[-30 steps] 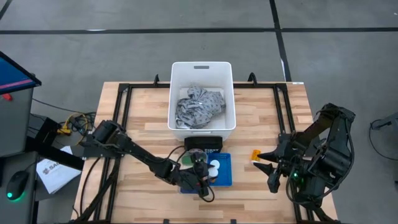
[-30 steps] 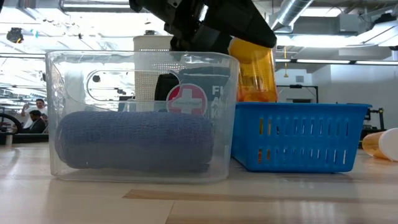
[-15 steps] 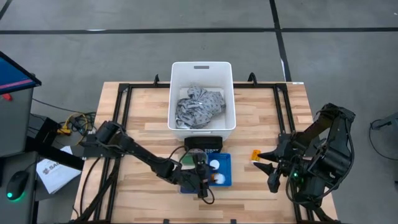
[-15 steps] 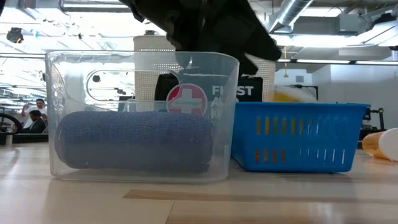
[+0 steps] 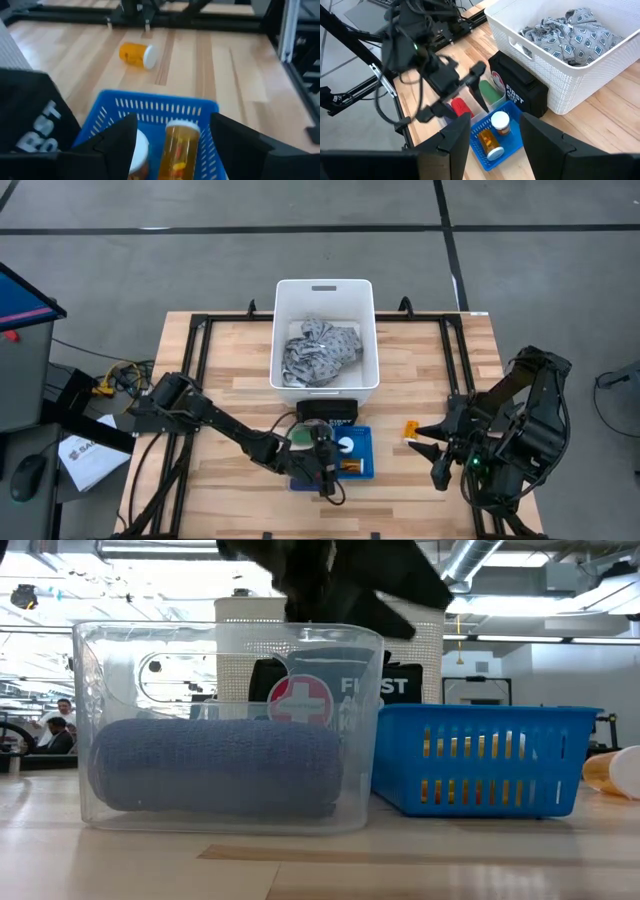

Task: Pick & place medical supplies in basket/bin
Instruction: Put the orange pill bottle into the blue bin

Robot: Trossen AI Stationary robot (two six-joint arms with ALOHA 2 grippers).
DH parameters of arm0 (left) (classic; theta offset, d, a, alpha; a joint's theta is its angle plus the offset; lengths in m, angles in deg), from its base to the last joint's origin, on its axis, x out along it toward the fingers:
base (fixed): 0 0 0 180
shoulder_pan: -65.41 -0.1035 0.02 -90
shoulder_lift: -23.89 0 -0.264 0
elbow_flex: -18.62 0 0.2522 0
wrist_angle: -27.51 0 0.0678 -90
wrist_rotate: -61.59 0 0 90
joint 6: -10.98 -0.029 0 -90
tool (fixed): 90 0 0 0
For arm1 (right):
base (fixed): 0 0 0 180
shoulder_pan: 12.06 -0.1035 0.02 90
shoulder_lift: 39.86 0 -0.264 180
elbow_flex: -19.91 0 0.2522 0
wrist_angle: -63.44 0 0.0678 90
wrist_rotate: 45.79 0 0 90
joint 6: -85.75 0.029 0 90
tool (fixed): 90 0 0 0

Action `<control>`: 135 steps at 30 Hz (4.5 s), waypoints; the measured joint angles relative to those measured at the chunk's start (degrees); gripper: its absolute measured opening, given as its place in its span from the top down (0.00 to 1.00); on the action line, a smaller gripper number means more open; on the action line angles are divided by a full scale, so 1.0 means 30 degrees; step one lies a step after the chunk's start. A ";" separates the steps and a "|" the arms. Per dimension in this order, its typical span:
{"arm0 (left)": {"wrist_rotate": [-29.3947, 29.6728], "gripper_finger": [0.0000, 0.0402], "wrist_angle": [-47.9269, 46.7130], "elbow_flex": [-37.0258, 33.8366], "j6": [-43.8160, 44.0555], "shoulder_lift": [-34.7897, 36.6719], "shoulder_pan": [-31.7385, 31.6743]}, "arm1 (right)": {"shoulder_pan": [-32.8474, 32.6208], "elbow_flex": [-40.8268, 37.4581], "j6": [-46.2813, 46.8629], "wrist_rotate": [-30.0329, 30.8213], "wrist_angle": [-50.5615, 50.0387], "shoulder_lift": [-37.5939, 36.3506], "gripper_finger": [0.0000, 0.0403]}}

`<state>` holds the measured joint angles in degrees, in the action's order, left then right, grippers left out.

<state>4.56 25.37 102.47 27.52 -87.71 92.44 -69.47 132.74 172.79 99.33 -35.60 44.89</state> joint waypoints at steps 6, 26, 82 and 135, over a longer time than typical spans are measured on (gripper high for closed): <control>-0.0085 0.41 -0.0548 0.0000 -0.0659 0.1724 0.0008 | 0.0073 -0.0028 0.2375 -0.1791 -0.1556 0.0351 0.59; 0.5086 0.41 -1.0135 0.0015 -0.0869 1.2978 0.0760 | 0.6986 -1.1384 1.0561 -1.0484 0.4898 0.0874 0.42; 0.5319 0.41 -1.1132 0.0000 -0.1263 1.4692 0.0641 | 1.0320 -1.7453 0.7895 -1.2205 1.4203 0.0688 0.47; 0.5319 0.41 -1.1001 0.0000 0.1302 1.4684 0.0641 | 0.8429 -1.5234 -0.0762 -1.4361 1.6433 0.2996 0.38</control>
<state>20.52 -7.63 102.47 31.43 -43.66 94.36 -44.18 87.03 170.50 56.24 13.70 53.87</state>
